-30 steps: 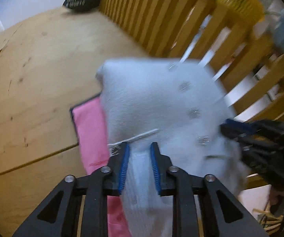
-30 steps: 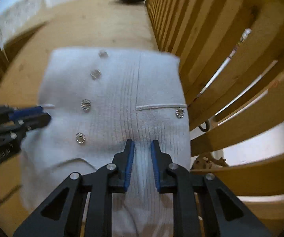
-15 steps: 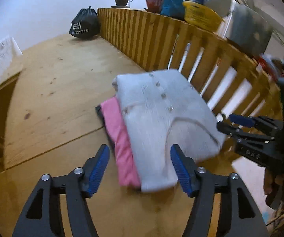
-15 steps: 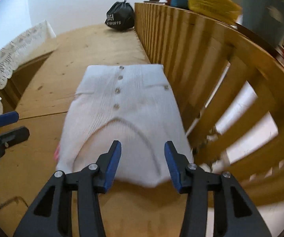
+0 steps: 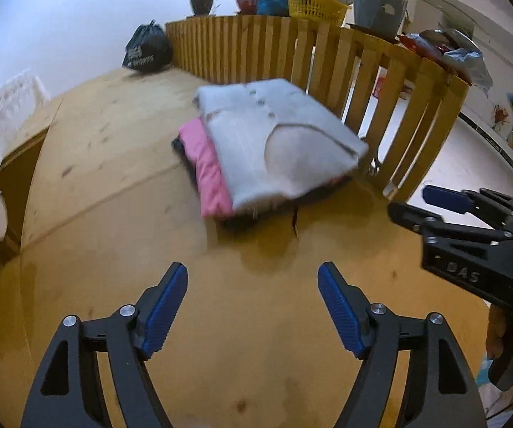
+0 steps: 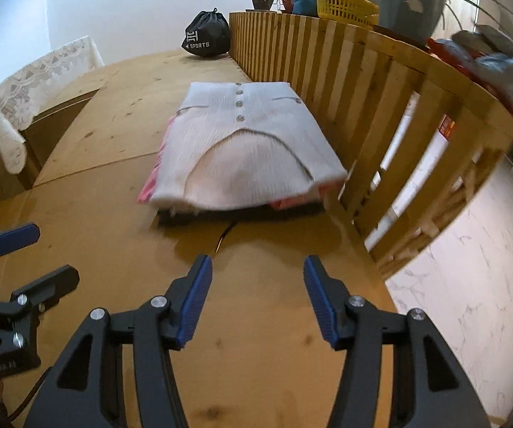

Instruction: Fold clothes

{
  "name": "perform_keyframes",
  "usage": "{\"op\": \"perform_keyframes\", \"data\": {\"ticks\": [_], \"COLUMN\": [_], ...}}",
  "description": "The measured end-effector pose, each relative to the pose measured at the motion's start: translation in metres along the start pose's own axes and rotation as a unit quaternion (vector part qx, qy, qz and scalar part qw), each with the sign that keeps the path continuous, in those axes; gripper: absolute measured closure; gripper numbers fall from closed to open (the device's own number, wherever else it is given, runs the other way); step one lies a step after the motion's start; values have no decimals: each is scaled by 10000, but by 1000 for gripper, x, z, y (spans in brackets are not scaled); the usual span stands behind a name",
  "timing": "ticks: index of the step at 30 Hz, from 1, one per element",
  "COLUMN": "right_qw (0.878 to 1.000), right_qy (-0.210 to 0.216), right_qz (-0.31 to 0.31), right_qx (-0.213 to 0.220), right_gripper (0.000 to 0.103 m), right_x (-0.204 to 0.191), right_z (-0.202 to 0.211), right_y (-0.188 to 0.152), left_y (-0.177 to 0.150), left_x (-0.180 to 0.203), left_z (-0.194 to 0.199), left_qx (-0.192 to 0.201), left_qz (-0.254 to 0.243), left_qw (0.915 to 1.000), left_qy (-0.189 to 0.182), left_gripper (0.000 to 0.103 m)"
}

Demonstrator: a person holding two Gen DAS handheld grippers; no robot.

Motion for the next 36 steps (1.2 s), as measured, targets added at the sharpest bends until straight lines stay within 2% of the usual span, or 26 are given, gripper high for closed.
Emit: {"op": "perform_keyframes", "data": {"ticks": [6, 10, 15, 20, 24, 28, 36], "right_qw": [9997, 9990, 9983, 9971, 9962, 9966, 9971], "right_qy": [0, 406, 518, 554, 559, 241, 234], "right_qz": [103, -88, -59, -83, -80, 232, 364], "right_qx": [230, 163, 253, 509, 663, 759, 620], "right_gripper": [50, 48, 48, 45, 44, 44, 44], "right_x": [-17, -21, -26, -29, -30, -36, -47], "right_z": [75, 132, 193, 254, 287, 302, 310], "right_y": [-55, -104, -153, -204, -242, -270, -316], "left_y": [-51, -95, -153, -209, -245, -279, -318], "left_x": [8, 25, 49, 70, 83, 96, 114], "left_z": [66, 120, 184, 236, 266, 294, 311], "left_qx": [124, 197, 395, 418, 548, 688, 662], "left_qz": [95, 285, 481, 695, 751, 807, 681], "left_qw": [9998, 9993, 9976, 9966, 9952, 9929, 9934], "left_qy": [131, 143, 319, 133, 313, 533, 646], "left_gripper": [29, 29, 29, 29, 28, 25, 25]}}
Point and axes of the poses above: each gripper's, at about its wrist camera, not at the fingertips, and z roughly against the way its jaws point, x to its right, y to its top, the point moved 5 cm from there along -z, roughly the way its jaws point, and after that the axes turned 13 degrees about -x, right-handed, at the moved point
